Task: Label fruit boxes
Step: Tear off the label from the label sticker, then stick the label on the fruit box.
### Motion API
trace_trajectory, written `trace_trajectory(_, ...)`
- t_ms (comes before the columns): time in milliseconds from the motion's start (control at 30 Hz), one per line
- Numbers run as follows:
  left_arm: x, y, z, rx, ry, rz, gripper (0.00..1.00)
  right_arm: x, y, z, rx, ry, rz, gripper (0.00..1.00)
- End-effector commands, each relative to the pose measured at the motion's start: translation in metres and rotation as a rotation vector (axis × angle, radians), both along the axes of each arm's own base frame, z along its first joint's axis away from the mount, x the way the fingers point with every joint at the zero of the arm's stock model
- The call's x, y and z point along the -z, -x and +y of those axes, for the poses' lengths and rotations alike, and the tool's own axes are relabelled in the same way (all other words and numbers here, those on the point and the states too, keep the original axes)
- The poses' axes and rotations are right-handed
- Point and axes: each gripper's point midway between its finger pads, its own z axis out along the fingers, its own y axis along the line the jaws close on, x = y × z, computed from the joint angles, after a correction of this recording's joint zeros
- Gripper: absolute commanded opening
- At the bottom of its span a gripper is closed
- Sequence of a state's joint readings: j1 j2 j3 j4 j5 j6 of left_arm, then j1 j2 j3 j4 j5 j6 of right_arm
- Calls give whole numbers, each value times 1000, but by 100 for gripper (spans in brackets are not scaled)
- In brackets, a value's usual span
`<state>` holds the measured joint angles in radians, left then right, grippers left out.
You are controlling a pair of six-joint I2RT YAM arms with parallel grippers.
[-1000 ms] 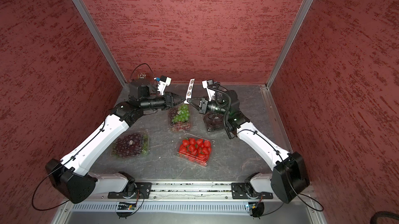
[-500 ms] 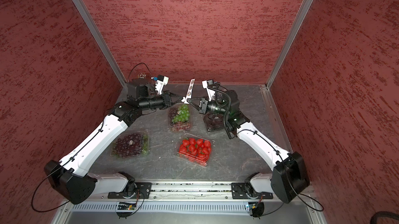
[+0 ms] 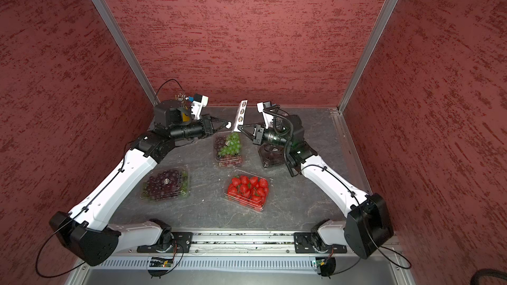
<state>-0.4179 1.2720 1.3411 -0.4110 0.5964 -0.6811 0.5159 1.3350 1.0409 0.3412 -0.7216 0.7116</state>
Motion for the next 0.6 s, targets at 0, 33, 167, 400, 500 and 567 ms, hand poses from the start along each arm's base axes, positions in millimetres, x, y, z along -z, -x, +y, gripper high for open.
trace_trajectory(0, 4, 10, -2, 13, -38, -8, 0, -5, -7, -7, 87, 19, -15, 0)
trace_trajectory(33, 7, 11, -2, 10, -53, -3, 0, -4, -9, -10, 107, 22, -12, 0)
trace_trajectory(167, 31, 22, -5, 2, -152, 30, 0, 3, -14, -22, 177, 44, 9, 0)
trace_trajectory(400, 86, 53, -13, -7, -360, 93, 0, 18, -6, -42, 233, 68, 40, 0)
trace_trajectory(500, 109, 67, -17, -9, -443, 119, 0, 24, -2, -51, 256, 80, 53, 0)
trace_trajectory(567, 123, 74, -20, -7, -477, 145, 0, 29, 0, -57, 271, 90, 60, 0)
